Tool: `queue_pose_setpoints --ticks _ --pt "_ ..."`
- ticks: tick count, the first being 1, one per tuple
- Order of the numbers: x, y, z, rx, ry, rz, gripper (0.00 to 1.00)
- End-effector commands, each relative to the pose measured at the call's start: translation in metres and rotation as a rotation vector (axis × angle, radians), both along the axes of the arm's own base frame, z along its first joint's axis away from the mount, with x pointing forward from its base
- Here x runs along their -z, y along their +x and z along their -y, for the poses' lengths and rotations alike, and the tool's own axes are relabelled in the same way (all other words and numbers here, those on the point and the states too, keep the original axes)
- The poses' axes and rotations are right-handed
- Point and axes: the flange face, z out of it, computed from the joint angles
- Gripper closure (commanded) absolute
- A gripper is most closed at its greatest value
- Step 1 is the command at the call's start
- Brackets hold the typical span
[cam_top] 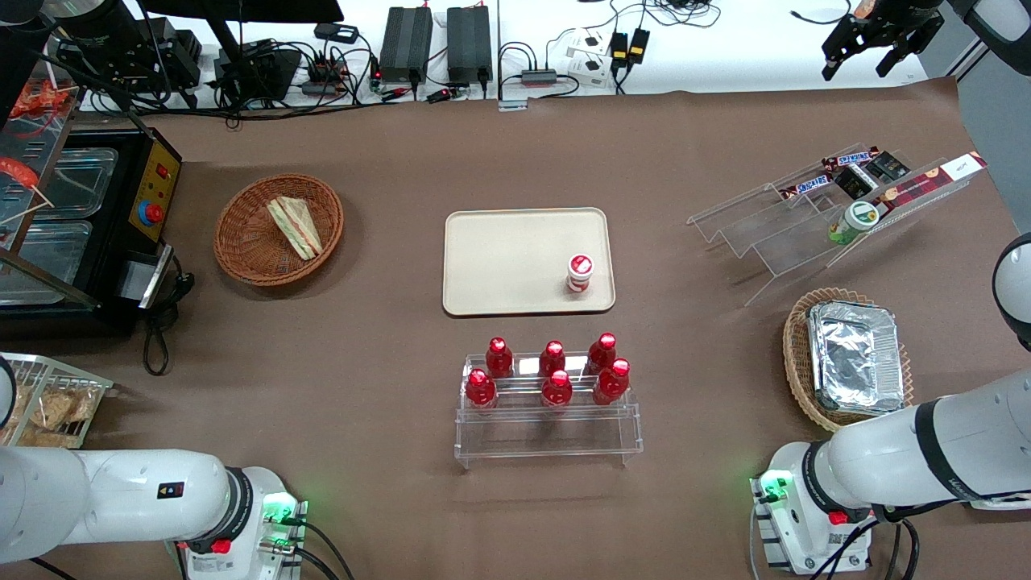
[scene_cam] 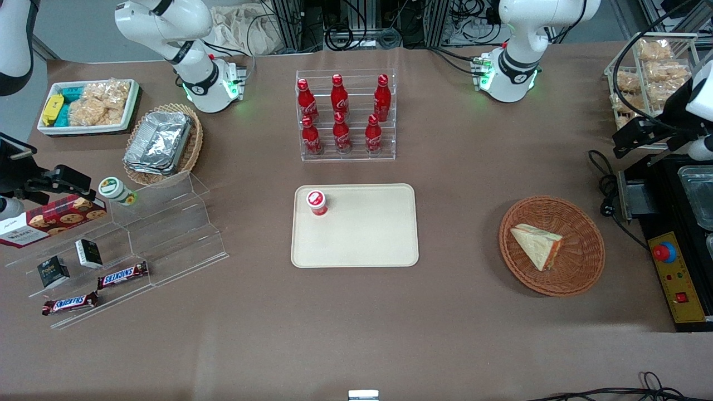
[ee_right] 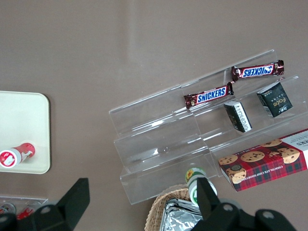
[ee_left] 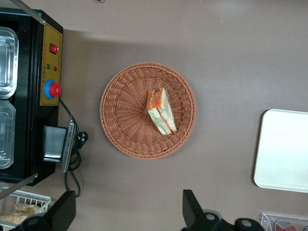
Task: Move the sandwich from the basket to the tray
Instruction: 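Move the left gripper over the wrapped sandwich in the wicker basket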
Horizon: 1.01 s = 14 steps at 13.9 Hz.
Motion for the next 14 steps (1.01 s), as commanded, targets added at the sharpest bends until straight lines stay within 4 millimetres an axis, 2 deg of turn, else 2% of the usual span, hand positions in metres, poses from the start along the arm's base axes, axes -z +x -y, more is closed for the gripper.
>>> queue_pose_setpoints --ticks 1,4,7,10,14 --pt "-0.008 -0.007 -0.003 -0.005 0.006 -0.004 0.00" --pt "-0.005 -0.005 -0.008 -0.011 0.006 -0.006 0.00" --pt "0.022 0.009 -0.013 -0.040 -0.019 -0.054 0.00" --pt "0.070 0.035 -0.023 -0.161 -0.079 -0.109 0.00" --pt "0.160 0.055 -0.029 -0.219 -0.128 -0.118 0.00"
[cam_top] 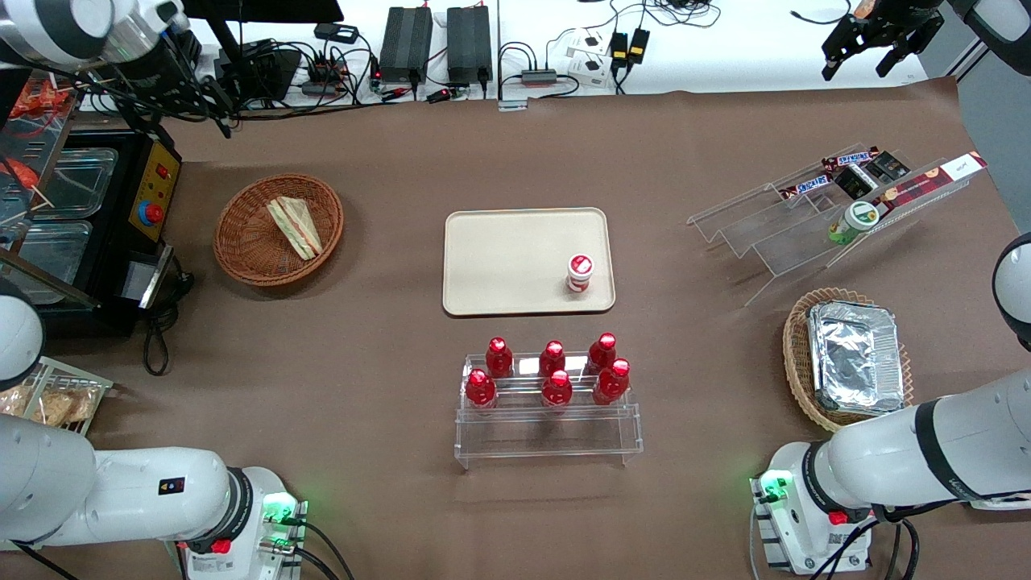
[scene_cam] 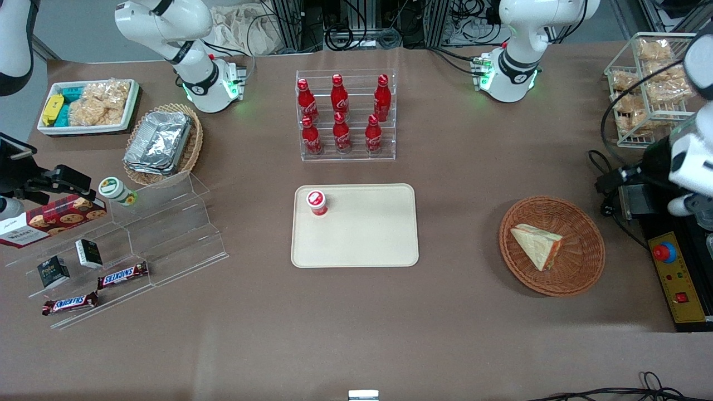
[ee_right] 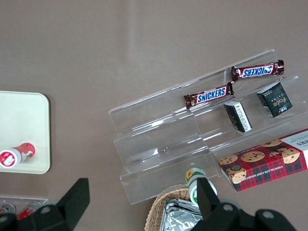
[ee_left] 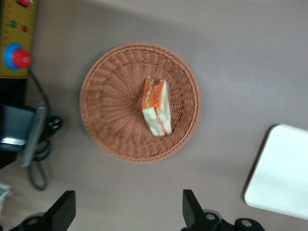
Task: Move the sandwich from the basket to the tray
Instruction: 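Move the left gripper over the wrapped sandwich in the wicker basket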
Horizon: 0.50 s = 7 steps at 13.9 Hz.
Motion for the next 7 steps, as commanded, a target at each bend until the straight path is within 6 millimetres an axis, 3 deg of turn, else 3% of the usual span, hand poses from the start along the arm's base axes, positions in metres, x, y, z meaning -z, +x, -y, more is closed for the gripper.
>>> queue_pose_setpoints --ticks 1,2,7 --pt "0.052 0.007 -0.013 -0.071 -0.044 0.006 0.00" --pt "0.072 0.013 -0.023 -0.101 -0.062 -0.001 0.00" --pt "0.157 0.040 -0.029 -0.163 -0.104 -0.012 0.00"
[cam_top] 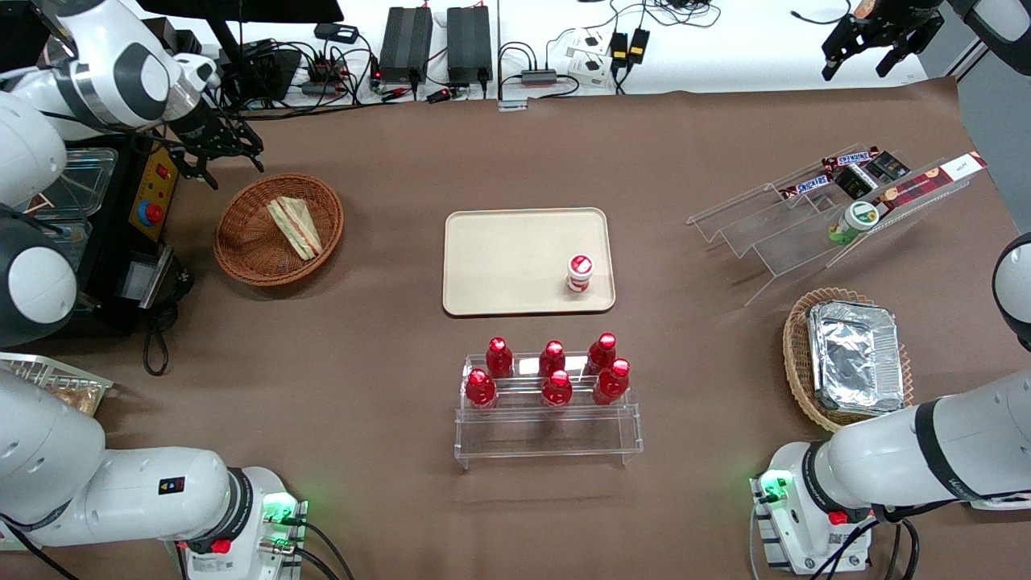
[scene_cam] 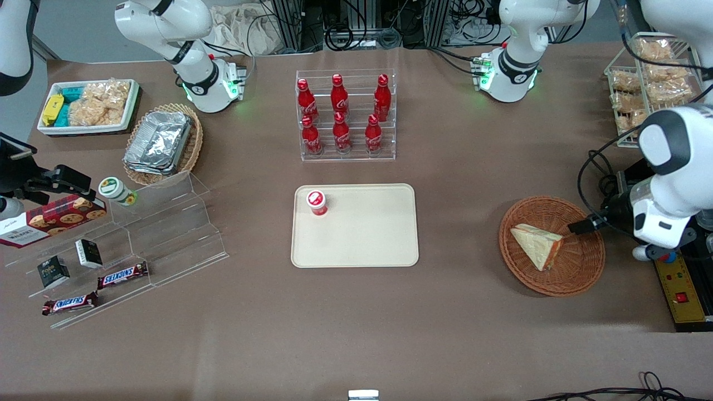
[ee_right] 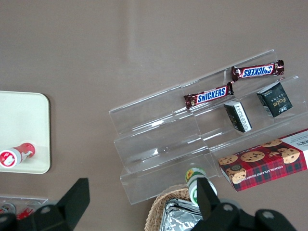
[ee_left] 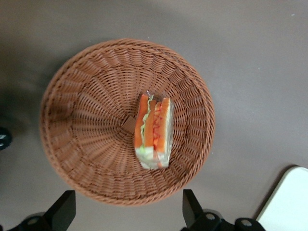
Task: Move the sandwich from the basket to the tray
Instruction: 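Lower the left gripper and close it on the sandwich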
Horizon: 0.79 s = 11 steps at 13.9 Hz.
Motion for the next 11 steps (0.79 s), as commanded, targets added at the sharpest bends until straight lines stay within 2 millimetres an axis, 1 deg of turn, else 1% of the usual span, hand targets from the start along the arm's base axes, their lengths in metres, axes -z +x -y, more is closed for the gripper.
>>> queue_pose_setpoints --ticks 1,5,9,11 --pt "0.034 0.013 -0.003 -0.052 -0.031 0.013 0.00" --pt "0.087 0.020 -0.004 -0.086 -0.038 0.018 0.00" --pt "0.120 0.018 -0.001 -0.145 -0.078 0.027 0.00" --pt "0.128 0.014 0.001 -0.146 -0.074 0.026 0.00"
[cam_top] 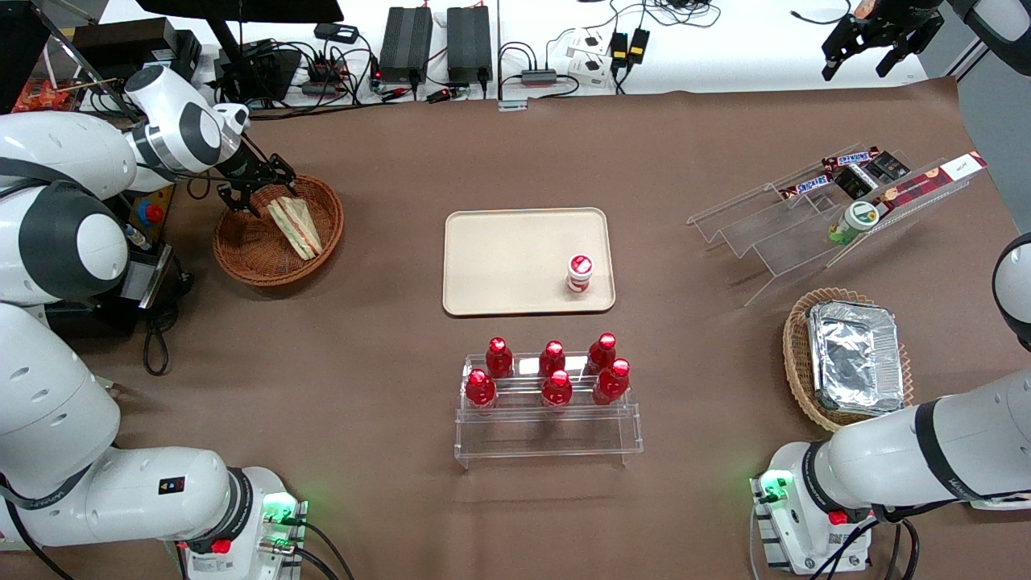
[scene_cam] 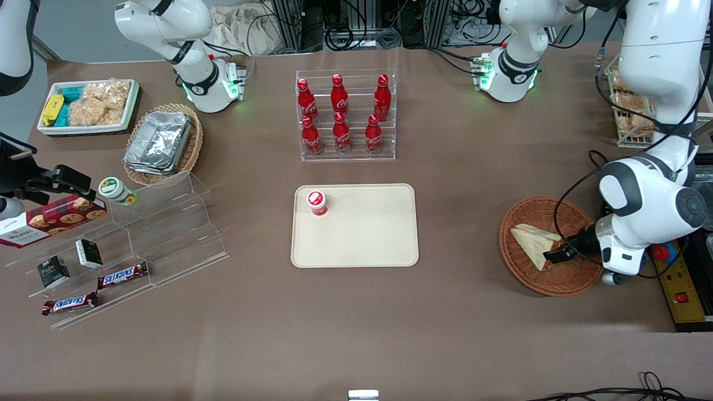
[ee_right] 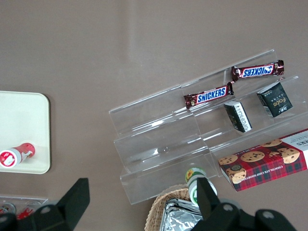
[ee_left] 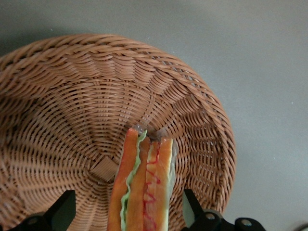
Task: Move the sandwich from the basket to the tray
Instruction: 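Lower the left gripper and close it on the sandwich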
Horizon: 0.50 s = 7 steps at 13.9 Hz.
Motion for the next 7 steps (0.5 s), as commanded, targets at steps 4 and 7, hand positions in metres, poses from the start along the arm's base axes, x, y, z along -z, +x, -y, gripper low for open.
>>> queue_pose_setpoints --ticks 4,7 --pt "0.0058 -0.0087 0.0060 -0.016 -0.009 -0.001 0.36" --pt "0.0011 -0.0078 0.0083 -0.011 -0.013 -0.002 0.77"
